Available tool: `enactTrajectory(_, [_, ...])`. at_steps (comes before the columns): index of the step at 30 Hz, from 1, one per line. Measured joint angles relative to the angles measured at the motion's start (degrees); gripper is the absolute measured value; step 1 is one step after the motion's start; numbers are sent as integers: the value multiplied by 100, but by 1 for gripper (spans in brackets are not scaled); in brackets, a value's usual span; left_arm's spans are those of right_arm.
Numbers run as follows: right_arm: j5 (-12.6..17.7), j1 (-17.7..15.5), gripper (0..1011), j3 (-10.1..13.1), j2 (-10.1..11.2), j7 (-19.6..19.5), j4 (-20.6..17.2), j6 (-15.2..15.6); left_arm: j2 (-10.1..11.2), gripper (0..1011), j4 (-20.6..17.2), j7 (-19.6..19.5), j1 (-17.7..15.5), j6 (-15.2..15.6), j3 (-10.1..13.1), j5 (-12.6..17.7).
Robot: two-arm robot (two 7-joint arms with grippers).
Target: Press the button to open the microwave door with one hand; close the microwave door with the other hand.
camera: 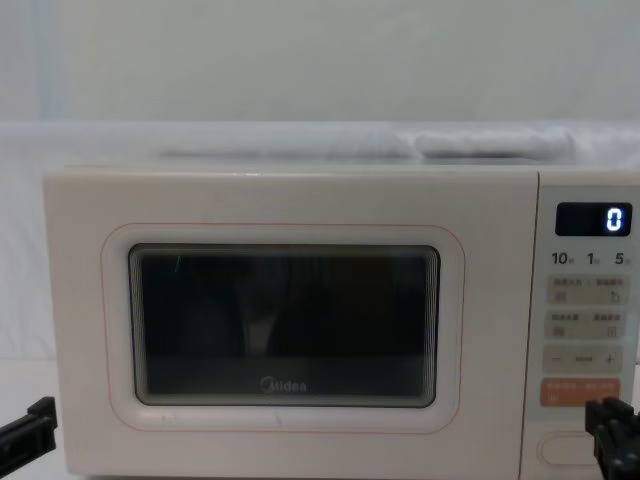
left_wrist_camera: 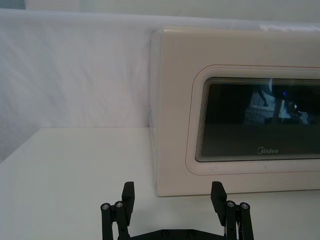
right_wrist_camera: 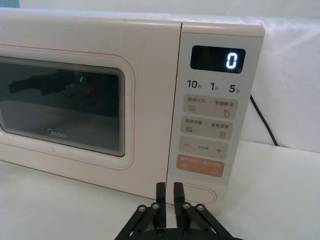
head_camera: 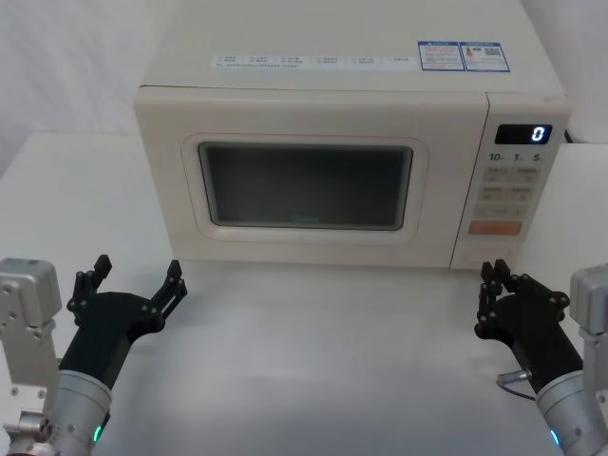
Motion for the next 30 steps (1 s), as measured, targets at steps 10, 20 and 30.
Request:
enactTrajectory(10, [0, 0, 0, 0, 0, 0, 0, 0, 0, 1001, 0, 0, 0, 0, 0, 0])
enactTrajectory(20, [1, -3, 0, 15, -12, 25, -3, 11, 0, 1001, 0, 0, 0, 0, 0, 0])
enactTrajectory(30, [283, -29, 0, 261, -159, 375, -79, 319, 0, 1001, 0, 0, 0, 0, 0, 0])
